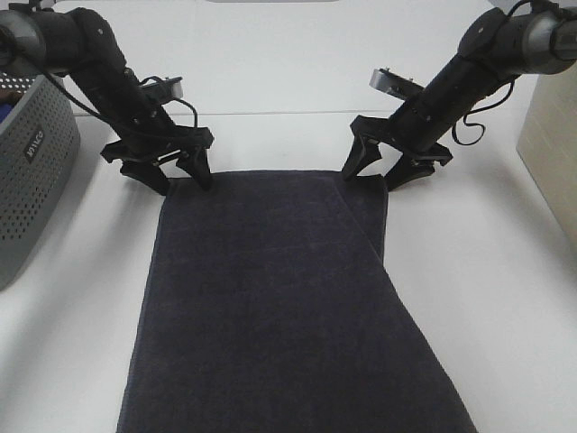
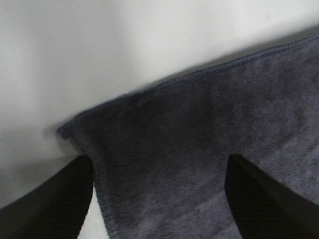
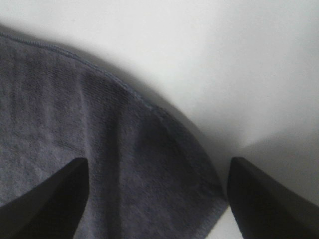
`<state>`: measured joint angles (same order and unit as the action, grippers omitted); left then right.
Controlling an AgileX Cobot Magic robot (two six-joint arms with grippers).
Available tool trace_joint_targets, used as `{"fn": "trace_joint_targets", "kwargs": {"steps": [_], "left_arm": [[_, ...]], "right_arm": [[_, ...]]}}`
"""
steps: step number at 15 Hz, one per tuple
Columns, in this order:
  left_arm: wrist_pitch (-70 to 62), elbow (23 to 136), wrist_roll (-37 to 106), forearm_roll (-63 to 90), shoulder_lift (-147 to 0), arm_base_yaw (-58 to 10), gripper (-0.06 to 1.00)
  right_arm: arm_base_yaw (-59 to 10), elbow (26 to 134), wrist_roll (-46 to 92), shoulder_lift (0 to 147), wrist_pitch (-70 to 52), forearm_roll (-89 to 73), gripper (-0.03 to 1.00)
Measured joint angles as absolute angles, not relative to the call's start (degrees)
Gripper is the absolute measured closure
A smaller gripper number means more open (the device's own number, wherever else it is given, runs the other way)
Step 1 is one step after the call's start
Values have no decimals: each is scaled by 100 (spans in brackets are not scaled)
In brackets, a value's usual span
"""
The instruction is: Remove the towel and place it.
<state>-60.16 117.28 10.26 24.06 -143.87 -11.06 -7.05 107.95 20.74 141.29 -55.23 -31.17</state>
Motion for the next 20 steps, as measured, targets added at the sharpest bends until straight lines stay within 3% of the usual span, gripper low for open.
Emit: {"fn": "trace_joint_targets", "kwargs": {"steps": [4, 5, 8, 13, 20], "left_arm": [[-5976, 11728, 1026, 2481, -14393, -1249, 24], [-5976, 11728, 1026, 2481, -14404, -1249, 28], [-5919, 11728, 1026, 2429, -14433, -1249, 46], [-5844, 11728, 1295, 2389, -14479, -1249, 91], [-5793, 11923, 1644, 2235, -14524, -1249, 93]], "right_arm": [[-894, 10858, 1931, 14198, -5294, -2876, 30], [-928, 10858, 1925, 14198, -5277, -2699, 35], [-934, 10858, 1811, 14198, -5191, -2355, 56], [-934, 10858, 1782, 14209, -5094, -2034, 96], [-997, 11098, 1782, 14152, -5076, -1272, 96]]}}
